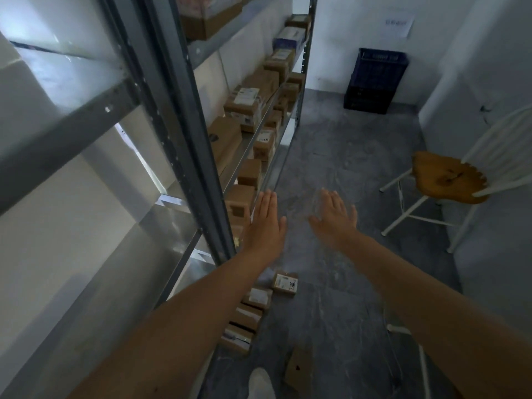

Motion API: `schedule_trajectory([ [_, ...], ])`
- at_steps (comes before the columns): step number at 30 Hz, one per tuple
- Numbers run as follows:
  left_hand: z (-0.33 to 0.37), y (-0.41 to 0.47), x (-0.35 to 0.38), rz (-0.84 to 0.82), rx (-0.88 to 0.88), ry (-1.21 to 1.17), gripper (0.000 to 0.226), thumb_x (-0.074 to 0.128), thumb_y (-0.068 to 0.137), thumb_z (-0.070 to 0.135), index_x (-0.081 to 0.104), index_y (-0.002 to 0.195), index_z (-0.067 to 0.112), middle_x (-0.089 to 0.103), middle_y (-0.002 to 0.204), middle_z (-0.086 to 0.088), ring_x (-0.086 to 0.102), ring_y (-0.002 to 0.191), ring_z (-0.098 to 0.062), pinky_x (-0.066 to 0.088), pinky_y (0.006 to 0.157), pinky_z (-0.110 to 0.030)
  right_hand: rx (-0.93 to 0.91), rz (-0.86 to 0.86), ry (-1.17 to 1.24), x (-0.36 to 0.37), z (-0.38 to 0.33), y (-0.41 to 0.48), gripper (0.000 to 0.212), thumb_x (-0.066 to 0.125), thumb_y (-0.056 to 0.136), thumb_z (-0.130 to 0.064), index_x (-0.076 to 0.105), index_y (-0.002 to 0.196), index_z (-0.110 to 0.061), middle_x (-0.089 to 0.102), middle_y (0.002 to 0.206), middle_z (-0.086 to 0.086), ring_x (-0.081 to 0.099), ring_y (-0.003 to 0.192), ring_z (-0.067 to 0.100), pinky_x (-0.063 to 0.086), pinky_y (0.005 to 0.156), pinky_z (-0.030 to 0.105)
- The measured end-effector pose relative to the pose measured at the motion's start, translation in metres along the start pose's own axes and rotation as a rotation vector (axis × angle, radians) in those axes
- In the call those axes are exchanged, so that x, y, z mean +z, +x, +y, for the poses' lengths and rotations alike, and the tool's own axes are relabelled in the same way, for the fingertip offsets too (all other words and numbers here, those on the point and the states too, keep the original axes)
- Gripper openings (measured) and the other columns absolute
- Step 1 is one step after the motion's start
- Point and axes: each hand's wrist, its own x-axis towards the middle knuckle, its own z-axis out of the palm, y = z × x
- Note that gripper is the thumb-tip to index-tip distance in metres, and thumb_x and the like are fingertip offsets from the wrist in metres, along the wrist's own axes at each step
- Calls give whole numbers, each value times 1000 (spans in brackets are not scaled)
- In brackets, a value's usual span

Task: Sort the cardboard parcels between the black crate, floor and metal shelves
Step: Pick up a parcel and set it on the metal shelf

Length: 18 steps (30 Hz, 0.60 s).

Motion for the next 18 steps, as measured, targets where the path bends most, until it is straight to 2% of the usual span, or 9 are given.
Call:
schedule_trajectory([
  [5, -20, 23, 10, -42, -59, -40, 62, 27, 104, 37, 1, 156, 13, -5, 164, 0, -11, 150, -14, 3, 122, -50, -13, -66, -82, 19, -8, 11, 73, 42, 100, -39, 1, 157, -18, 1, 165, -2, -7, 151, 14, -10, 118, 49],
  [9, -22, 28, 18, -91, -26, -10, 61, 23, 105, 37, -1, 156, 13, -7, 164, 0, -14, 149, -14, -8, 121, -46, 2, -76, -72, 19, -11, 34, 75, 43, 99, -39, 1, 157, -18, 1, 165, -2, -6, 151, 14, -9, 119, 49],
  [18, -33, 65, 46, -124, -77, -9, 60, 24, 105, 36, 4, 156, 13, -6, 164, -1, -14, 150, -13, -10, 120, -43, -65, -212, -110, 36, -10, 83, 75, 38, 102, -41, -7, 156, -16, -6, 165, -1, -11, 151, 14, -10, 119, 50],
])
